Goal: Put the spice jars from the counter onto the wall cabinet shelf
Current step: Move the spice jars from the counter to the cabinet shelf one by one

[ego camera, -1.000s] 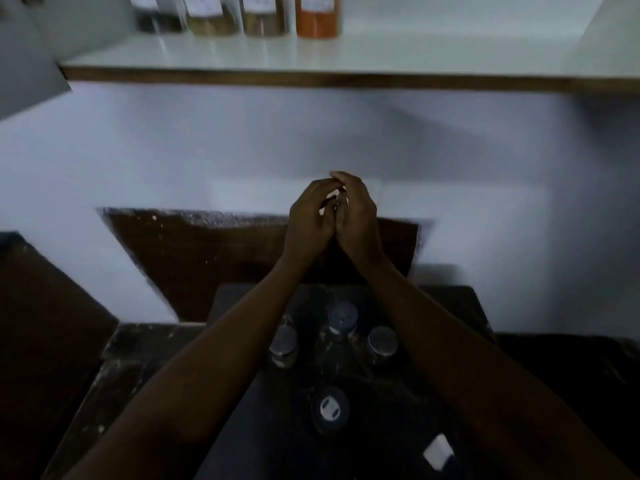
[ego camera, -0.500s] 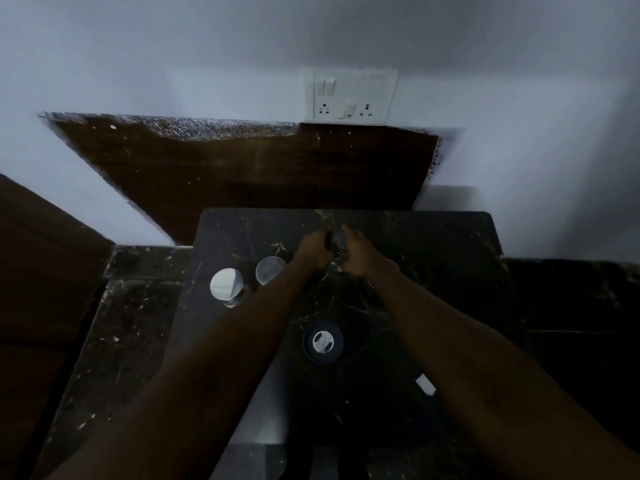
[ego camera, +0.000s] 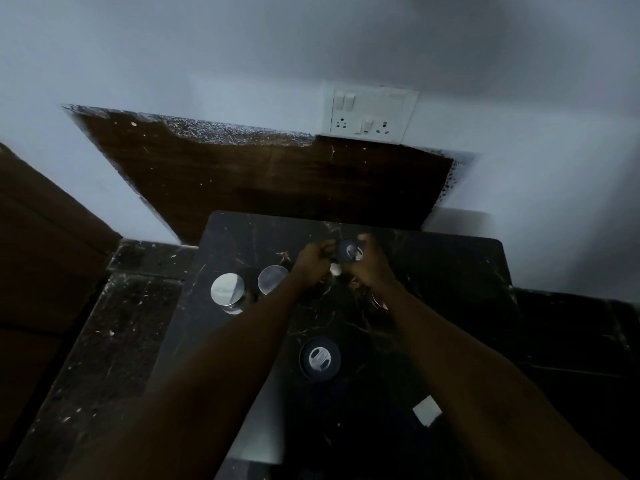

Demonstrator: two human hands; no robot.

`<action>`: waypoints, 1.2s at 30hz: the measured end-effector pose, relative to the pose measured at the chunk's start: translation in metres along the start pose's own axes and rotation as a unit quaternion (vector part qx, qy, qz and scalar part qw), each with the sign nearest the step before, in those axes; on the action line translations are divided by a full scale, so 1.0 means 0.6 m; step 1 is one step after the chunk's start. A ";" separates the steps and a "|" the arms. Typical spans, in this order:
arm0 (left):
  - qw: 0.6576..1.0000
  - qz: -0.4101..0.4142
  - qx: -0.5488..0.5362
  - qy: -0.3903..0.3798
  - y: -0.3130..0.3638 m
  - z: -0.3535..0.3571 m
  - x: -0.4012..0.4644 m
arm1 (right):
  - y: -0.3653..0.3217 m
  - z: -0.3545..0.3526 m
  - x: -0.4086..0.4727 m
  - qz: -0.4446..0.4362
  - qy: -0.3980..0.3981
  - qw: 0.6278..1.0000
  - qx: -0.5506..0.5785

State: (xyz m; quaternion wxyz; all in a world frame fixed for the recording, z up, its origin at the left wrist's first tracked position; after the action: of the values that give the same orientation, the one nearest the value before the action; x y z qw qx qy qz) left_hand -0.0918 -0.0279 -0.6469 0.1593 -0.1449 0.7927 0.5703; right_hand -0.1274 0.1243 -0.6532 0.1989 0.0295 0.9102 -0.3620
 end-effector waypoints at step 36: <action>0.846 0.402 -0.184 0.298 0.400 -0.158 -0.333 | -0.304 -0.359 -0.321 -0.272 0.303 0.886 0.221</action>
State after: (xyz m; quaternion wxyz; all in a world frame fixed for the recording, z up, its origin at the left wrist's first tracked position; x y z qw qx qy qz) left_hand -0.0172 -0.0348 -0.3291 -0.3574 -0.0030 0.6714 0.6492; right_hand -0.0601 0.1520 -0.3195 -0.2045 -0.0680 0.7947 -0.5675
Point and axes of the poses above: each hand's wrist, its own x-axis towards the middle knuckle, its own z-axis out of the palm, y = z × x, the point moved 8 cm from there along x, towards the middle knuckle, and after that the axes turned 8 degrees about -x, right-handed, at the moved point
